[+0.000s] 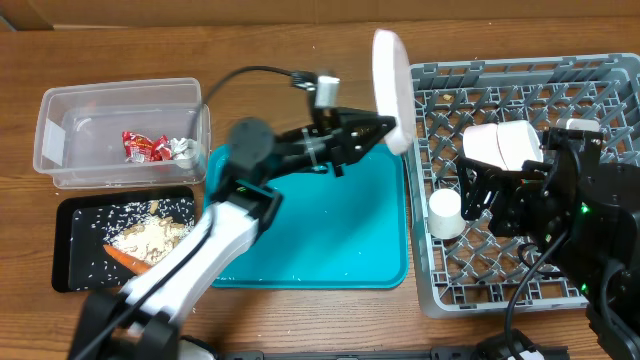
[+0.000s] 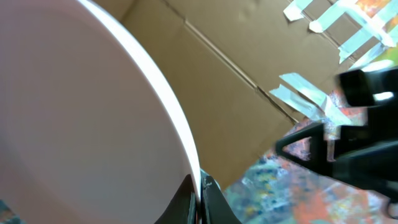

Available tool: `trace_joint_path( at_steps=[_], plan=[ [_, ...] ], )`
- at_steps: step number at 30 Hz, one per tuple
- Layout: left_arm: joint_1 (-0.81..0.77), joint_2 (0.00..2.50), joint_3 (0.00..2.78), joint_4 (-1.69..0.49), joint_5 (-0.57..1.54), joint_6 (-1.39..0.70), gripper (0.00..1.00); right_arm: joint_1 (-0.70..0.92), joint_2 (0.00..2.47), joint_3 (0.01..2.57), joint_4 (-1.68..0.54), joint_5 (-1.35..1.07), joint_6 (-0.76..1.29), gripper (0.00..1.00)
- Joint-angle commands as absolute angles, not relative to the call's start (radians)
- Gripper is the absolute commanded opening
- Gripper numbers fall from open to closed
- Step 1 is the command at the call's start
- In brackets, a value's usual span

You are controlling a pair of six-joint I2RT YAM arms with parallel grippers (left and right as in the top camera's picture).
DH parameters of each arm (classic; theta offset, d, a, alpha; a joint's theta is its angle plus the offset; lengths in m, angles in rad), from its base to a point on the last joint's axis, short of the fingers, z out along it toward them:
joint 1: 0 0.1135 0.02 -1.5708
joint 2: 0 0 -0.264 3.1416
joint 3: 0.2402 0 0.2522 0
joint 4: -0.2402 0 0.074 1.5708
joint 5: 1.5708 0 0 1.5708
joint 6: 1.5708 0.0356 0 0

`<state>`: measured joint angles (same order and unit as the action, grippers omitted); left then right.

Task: Sort waste into correct bins and load items into the dishwasher

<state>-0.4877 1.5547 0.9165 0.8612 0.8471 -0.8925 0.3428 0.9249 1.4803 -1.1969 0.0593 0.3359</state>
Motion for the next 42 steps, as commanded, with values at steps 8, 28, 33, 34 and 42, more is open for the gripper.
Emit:
trace_joint_path(
  at_steps=[8, 28, 33, 34, 42],
  plan=[
    [-0.601, 1.838, 1.044, 0.928, 0.784, -1.033, 0.04, 0.347, 0.921, 1.494, -1.192, 0.061, 0.334, 1.0],
    [-0.504, 1.74, 1.105, 0.564, 0.632, -0.844, 1.0, 0.347, 0.921, 1.494, -1.192, 0.061, 0.334, 1.0],
    [-0.42, 1.58, 1.2, 0.09, 0.532, -0.656, 1.0, 0.347, 0.921, 1.494, -1.192, 0.061, 0.334, 1.0],
    [-0.396, 1.54, 1.234, -0.034, 0.496, -0.616, 1.0, 0.347, 0.921, 1.494, -1.192, 0.061, 0.334, 1.0],
    [-0.241, 1.31, 1.531, -0.842, 0.039, -0.368, 1.0, 0.347, 0.921, 1.494, -1.192, 0.061, 0.334, 1.0]
  ],
)
